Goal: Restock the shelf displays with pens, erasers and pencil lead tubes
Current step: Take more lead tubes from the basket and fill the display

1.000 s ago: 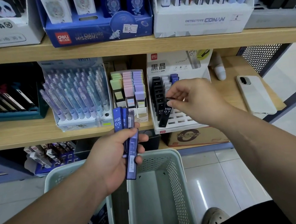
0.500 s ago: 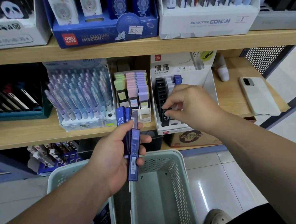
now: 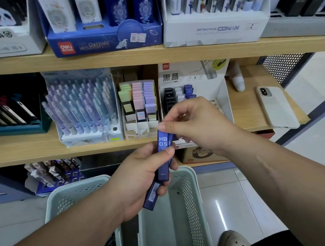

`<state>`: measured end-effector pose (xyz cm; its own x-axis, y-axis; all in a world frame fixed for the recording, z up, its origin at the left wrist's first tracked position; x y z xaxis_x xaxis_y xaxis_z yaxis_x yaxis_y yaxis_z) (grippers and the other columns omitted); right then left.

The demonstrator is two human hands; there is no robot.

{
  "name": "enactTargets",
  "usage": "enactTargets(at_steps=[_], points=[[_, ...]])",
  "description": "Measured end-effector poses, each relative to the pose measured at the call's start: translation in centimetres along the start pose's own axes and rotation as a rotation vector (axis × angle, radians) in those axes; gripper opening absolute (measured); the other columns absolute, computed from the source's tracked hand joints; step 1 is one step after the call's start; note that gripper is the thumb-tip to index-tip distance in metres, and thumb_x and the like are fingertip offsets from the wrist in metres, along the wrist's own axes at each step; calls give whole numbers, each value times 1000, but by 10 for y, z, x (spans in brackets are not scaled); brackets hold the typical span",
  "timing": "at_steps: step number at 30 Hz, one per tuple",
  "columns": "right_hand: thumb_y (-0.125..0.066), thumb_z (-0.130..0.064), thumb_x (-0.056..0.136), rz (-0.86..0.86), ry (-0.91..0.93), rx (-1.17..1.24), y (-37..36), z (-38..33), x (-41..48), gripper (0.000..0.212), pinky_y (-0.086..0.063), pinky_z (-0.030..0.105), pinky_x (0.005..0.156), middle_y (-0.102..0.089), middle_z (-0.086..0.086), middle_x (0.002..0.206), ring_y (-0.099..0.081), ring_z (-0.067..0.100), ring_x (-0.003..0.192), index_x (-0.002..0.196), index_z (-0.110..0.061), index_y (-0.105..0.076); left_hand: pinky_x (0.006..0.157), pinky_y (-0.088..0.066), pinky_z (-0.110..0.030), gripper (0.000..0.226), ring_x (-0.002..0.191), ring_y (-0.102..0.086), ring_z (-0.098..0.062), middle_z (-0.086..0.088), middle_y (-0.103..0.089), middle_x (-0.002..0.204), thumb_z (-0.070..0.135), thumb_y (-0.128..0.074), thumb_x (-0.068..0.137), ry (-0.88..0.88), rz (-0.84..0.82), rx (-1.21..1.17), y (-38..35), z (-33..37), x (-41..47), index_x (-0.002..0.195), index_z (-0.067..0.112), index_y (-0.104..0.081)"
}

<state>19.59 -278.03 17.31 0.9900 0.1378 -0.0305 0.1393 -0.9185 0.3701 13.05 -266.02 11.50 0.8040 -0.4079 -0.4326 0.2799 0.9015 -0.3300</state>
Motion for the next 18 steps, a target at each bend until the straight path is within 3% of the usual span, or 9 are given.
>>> enactTargets(at_steps=[4, 9, 15, 18], points=[[-83, -17, 81, -52, -105, 73, 7, 10, -11, 13, -49, 23, 53, -66, 5, 68, -57, 8, 57, 83, -9, -73, 42, -33, -24, 9, 57, -41, -18, -11, -58, 81, 19, -64, 94, -7, -10, 15, -7, -5, 6, 99, 18, -70], [-84, -15, 78, -77, -142, 109, 21, 14, -22, 13, -47, 25, 55, -64, 2, 74, -57, 12, 66, 80, -16, -71, 45, -31, -24, 15, 53, -41, -12, -4, -57, 76, 13, -68, 90, -50, -13, 66, -22, -1, 11, 105, 18, -68], [-78, -20, 68, 12, -293, 509, 61, 31, -21, 17, -38, 18, 50, -67, -4, 68, -57, 7, 56, 81, -18, -67, 43, -27, -22, 41, 52, -40, -11, -3, -55, 73, 32, -69, 78, -49, -41, -43, -43, 7, 15, 113, 12, -61], [-75, -13, 72, 131, -298, 677, 90, 39, -16, 19, -44, 13, 45, -70, 0, 67, -62, 5, 54, 89, -12, -67, 45, -25, -22, 37, 51, -40, -13, -6, -57, 73, 36, -67, 80, -11, 8, -133, -38, 5, 21, 109, 15, -60]])
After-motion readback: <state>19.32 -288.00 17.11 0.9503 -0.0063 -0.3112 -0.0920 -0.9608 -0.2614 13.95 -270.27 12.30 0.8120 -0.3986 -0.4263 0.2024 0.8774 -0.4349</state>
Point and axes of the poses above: each hand's wrist, its own x-axis towards the middle knuckle, its own y-axis out of the back of the hand, z = x × y, the point moved 9 cm from there along x, towards the middle knuckle
